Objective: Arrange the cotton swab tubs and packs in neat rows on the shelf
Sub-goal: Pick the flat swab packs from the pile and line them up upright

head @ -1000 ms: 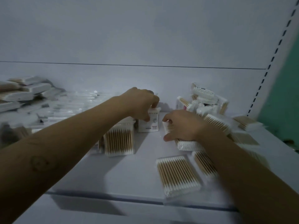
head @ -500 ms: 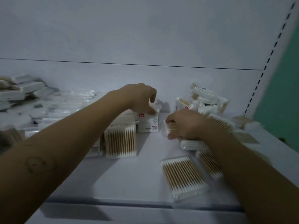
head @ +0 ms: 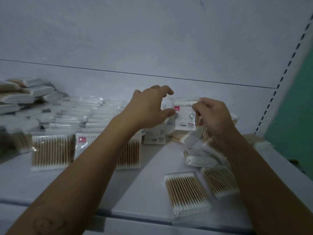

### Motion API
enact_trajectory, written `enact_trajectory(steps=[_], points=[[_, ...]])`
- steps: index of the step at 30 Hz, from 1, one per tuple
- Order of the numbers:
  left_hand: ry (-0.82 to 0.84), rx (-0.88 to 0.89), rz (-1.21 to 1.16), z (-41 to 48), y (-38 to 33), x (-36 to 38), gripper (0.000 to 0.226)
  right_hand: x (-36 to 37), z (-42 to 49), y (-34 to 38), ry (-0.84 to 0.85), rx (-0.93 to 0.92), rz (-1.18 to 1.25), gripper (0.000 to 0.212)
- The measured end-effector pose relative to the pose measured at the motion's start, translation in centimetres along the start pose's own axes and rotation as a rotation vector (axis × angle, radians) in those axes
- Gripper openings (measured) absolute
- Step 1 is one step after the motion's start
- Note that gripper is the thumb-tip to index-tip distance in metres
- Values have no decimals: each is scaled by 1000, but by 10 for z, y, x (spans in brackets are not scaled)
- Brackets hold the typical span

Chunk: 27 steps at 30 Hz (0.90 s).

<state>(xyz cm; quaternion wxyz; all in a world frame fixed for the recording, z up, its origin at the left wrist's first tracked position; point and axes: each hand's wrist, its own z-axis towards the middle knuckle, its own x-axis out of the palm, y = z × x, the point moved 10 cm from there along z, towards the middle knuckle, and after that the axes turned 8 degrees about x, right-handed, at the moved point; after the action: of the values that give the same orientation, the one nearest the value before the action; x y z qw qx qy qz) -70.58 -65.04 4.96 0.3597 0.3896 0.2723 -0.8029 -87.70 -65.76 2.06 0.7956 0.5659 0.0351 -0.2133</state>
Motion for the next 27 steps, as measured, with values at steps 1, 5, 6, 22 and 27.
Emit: enact_trajectory(steps=[1,5,6,22,27], points=[[-27,-12,8,-1,1,-1,56,2,0,-3,19,41,41,22],[-176,-50,163,-10,-1,-8,52,12,-6,-5,45,52,67,25],[-201,-50,203,-13,-2,-9,51,13,-7,-3,40,30,51,27],[66,-33,311,-40,16,9,34,82,-27,8,223,-254,-731,25],[167,49,422,-44,0,16,37,90,-32,8,203,-309,-911,51]])
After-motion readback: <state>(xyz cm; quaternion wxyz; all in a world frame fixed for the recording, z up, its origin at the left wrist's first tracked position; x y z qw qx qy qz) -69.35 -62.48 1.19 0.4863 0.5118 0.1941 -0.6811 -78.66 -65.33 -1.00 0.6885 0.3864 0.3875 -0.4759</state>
